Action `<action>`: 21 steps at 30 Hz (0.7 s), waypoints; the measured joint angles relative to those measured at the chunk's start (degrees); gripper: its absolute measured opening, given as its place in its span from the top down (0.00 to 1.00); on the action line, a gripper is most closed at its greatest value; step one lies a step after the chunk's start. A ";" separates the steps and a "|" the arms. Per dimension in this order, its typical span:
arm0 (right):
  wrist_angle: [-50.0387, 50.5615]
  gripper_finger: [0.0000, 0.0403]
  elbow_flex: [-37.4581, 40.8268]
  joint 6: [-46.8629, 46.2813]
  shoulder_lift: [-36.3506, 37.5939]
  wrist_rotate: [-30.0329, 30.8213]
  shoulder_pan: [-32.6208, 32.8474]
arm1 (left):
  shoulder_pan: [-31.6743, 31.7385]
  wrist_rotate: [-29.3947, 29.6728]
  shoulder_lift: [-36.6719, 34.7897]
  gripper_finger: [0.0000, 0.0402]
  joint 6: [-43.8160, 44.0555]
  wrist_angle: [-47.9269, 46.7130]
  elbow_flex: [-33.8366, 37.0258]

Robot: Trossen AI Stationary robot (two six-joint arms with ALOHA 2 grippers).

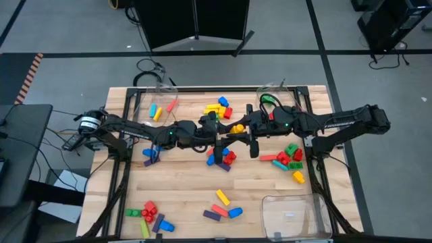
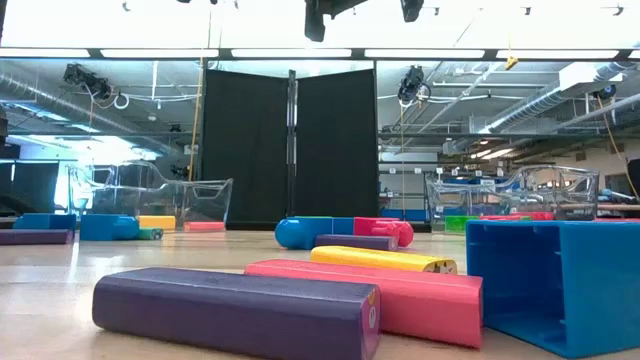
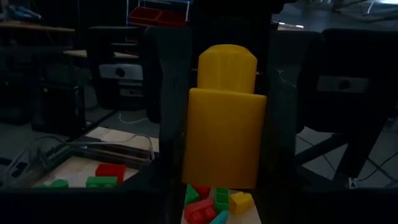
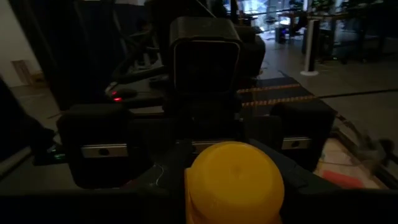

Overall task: Sort blocks by size
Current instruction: Put the yellow 1 stud game piece into the bottom transparent bin

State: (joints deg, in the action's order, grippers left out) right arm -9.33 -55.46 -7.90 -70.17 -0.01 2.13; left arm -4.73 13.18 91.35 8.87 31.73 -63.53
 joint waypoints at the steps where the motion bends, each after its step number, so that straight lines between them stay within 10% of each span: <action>1: 0.08 0.64 0.00 0.00 0.00 0.15 -0.04 | 0.21 -0.28 0.00 0.58 0.13 -0.14 0.00; 12: 3.84 0.64 0.11 -1.78 5.79 1.73 -1.83 | 0.72 -0.57 -0.02 0.43 -4.92 -0.25 0.00; 21: 27.30 0.64 0.07 -6.35 13.63 7.24 1.28 | 0.67 1.30 -6.52 0.43 -5.86 -11.82 0.00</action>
State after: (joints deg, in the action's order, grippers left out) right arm 17.97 -55.40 -14.25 -56.54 7.22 3.41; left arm -4.05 14.47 84.83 3.01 19.91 -63.53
